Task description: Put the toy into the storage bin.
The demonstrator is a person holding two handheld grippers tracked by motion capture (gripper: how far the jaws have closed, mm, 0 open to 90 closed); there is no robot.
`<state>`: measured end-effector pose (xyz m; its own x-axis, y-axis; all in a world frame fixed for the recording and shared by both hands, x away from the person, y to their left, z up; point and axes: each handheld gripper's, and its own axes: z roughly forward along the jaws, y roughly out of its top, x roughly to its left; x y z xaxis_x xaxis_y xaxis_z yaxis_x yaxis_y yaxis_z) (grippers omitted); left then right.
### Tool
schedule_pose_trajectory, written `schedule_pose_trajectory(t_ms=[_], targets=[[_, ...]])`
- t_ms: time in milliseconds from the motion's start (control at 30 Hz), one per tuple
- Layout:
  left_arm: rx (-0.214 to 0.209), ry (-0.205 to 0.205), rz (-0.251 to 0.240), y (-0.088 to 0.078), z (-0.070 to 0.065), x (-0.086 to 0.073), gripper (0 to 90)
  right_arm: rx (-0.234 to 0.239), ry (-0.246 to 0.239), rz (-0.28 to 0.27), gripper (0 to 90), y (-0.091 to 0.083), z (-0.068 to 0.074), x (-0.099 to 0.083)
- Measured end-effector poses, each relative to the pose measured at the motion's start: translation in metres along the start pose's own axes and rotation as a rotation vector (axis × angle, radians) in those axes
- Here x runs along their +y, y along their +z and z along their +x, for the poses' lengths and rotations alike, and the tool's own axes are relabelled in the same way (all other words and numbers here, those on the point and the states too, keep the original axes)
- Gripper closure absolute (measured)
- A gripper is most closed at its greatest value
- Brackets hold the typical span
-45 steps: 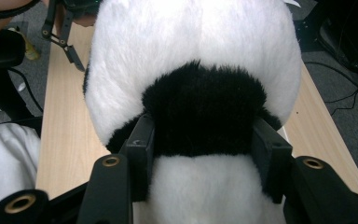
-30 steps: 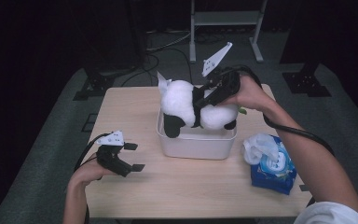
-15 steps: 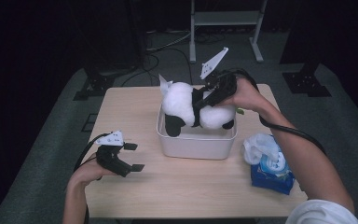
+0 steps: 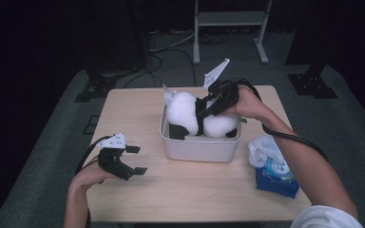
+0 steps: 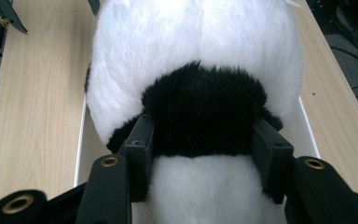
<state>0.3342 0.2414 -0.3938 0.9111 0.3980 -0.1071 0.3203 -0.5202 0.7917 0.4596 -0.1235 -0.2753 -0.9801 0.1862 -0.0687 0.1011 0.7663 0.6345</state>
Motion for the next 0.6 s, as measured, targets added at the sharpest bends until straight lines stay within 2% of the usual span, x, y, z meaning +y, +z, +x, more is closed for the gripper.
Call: schedule_pose_trajectory(t_ms=[300, 600], targets=[[-0.002, -0.003, 0.005, 0.000, 0.000, -0.001, 9.5, 0.019, 0.005, 0.015, 49.5, 0.012, 0.002, -0.012], [0.002, -0.004, -0.001, -0.002, 0.000, -0.001, 9.5, 0.057, 0.005, 0.025, 49.4, 0.022, 0.010, -0.017]])
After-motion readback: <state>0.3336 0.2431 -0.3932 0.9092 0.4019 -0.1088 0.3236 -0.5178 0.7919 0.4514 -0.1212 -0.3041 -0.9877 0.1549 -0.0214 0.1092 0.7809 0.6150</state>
